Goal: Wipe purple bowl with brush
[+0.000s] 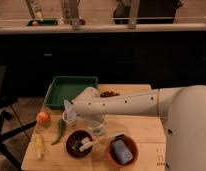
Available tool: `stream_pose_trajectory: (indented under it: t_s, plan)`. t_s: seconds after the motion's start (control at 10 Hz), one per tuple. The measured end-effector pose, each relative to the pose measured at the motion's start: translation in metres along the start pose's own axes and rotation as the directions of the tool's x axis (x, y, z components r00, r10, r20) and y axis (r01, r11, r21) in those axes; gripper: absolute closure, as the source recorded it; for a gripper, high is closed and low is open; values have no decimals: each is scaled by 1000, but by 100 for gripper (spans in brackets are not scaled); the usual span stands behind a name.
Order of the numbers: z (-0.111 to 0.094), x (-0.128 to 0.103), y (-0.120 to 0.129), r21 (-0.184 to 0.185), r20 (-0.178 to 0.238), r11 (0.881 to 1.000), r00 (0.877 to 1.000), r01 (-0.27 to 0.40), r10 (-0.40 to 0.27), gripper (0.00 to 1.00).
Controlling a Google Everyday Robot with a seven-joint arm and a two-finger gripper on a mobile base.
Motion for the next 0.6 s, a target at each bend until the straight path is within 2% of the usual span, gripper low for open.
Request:
stream_pose_trajectory:
  t_s: [0.3,0.6]
  plan:
    - [-9,-11,-17,12,-14,1000,1000,20,-19,99]
    - [-16,-33,-22,25,-20,998,998,63,-63,99]
